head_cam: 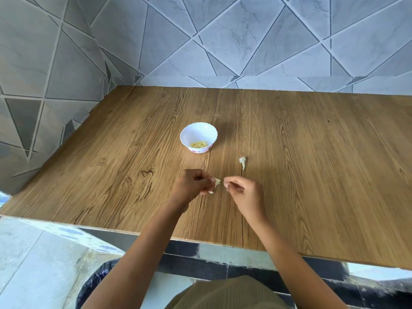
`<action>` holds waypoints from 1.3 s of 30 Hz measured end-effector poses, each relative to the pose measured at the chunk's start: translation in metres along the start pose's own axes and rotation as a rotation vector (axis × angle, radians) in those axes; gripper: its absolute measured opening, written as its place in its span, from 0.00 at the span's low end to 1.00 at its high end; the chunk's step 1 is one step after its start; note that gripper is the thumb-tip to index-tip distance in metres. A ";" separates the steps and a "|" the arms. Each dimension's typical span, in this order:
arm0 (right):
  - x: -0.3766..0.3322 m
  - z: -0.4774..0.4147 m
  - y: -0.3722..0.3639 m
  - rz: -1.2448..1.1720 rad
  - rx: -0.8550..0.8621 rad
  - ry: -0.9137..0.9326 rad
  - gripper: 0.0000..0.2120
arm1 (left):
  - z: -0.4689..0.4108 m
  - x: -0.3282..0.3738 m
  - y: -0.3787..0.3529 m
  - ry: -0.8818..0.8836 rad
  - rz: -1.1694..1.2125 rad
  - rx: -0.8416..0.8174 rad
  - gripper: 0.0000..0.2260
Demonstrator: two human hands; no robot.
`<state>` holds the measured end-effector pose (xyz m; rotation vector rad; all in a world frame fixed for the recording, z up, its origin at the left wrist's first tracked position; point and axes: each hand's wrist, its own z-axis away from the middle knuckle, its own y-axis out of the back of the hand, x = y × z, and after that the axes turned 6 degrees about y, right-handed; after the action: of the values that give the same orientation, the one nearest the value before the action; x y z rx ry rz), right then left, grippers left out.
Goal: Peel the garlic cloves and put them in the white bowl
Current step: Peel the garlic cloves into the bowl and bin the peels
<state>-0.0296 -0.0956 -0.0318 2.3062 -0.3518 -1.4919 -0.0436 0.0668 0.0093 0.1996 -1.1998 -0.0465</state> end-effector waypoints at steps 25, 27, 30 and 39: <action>-0.016 -0.004 -0.003 -0.331 -0.068 -0.196 0.04 | 0.009 0.011 0.002 0.245 0.270 -0.148 0.05; -0.015 -0.004 -0.002 -0.274 -0.058 -0.185 0.04 | 0.009 0.009 0.003 0.227 0.232 -0.131 0.06; -0.012 -0.004 -0.001 -0.078 -0.052 -0.119 0.03 | 0.009 0.007 0.003 0.206 0.200 -0.105 0.06; -0.014 -0.001 -0.004 0.243 -0.004 0.003 0.07 | 0.005 0.000 0.006 0.097 0.120 -0.030 0.03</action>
<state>-0.0345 -0.0862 -0.0224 2.1717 -0.6039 -1.3673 -0.0489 0.0717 0.0126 0.1021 -1.1117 0.0494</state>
